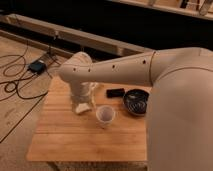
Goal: Place the bottle in the ceramic bowl
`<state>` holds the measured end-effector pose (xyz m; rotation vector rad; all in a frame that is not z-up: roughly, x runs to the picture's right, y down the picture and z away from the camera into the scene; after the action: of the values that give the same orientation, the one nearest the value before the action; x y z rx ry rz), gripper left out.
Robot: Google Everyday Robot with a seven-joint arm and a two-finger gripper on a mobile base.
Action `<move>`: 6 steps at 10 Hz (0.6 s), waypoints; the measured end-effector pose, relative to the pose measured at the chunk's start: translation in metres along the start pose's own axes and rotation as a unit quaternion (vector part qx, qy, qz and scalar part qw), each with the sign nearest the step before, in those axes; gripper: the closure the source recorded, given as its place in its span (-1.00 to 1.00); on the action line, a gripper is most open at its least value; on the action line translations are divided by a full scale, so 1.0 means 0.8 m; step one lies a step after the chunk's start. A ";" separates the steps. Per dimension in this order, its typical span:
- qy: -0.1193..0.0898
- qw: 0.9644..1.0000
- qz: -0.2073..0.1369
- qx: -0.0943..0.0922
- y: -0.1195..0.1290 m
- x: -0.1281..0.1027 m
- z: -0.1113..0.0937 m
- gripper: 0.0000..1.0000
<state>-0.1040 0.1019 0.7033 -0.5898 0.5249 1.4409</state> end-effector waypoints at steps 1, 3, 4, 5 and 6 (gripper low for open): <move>0.000 1.000 0.000 0.000 0.000 0.000 0.000 -0.30; 0.000 1.000 0.004 0.001 -0.001 -0.007 0.003 -0.30; -0.002 1.000 0.012 0.002 -0.005 -0.020 0.008 -0.30; -0.003 1.000 0.020 0.001 -0.007 -0.035 0.013 -0.30; -0.005 1.000 0.031 -0.001 -0.010 -0.056 0.021 -0.30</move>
<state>-0.0990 0.0789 0.7455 -0.5718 0.5388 1.5011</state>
